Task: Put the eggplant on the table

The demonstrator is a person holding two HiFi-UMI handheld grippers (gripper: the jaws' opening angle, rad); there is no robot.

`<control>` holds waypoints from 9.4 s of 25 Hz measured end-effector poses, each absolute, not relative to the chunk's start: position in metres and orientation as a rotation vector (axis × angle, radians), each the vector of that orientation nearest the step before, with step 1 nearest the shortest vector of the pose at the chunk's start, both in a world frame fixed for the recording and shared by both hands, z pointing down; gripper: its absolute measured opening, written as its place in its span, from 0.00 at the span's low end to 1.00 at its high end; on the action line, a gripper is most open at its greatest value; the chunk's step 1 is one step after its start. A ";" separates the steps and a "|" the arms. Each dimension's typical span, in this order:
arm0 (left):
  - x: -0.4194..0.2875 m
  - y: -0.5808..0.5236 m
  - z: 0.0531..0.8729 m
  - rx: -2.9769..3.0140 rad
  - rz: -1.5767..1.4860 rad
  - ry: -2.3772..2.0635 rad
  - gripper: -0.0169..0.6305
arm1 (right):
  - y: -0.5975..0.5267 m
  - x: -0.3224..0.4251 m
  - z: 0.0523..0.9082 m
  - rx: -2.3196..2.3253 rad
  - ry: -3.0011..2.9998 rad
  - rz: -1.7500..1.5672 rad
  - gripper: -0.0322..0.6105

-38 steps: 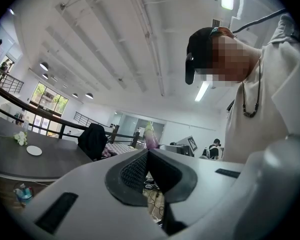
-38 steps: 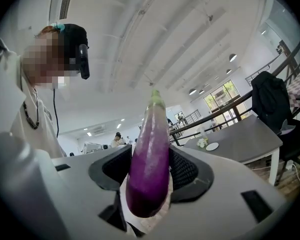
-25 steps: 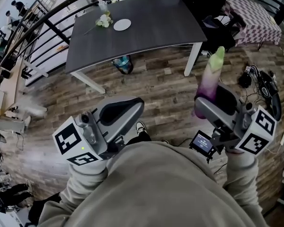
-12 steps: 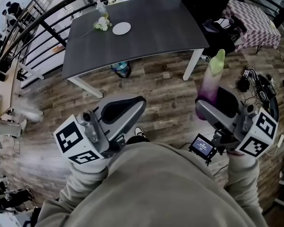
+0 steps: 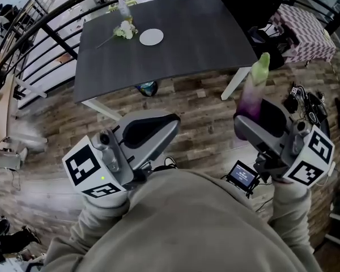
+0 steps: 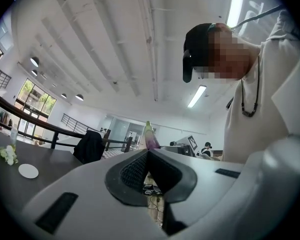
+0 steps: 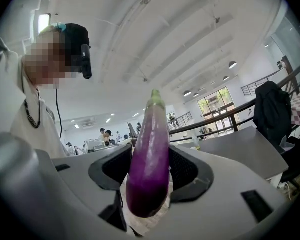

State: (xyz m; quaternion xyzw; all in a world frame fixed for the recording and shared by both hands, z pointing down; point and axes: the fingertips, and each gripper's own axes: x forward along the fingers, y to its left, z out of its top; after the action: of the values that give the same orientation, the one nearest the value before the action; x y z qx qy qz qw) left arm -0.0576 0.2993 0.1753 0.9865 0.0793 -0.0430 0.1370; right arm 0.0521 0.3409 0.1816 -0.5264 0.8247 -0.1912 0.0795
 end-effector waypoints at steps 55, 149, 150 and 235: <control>0.065 -0.021 0.180 2.813 -0.058 -0.184 0.03 | -0.005 0.170 0.196 -1.145 2.593 -0.753 0.42; 0.023 -0.244 0.237 2.634 -0.084 -0.189 0.03 | -0.274 0.127 0.260 -1.228 2.784 -0.962 0.42; 0.021 -0.245 0.239 2.630 -0.083 -0.199 0.03 | -0.276 0.127 0.263 -1.230 2.793 -0.965 0.42; -0.067 -0.242 0.321 2.359 -0.030 -0.727 0.03 | -0.339 0.135 0.678 -1.431 3.469 -1.676 0.51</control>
State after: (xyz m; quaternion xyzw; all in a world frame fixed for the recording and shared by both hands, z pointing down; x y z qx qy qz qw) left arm -0.0675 -0.2424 0.3214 0.9019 -0.2782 -0.0114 0.3302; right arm 0.1354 -0.3387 0.6779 -0.3082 0.7470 -0.3610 -0.4656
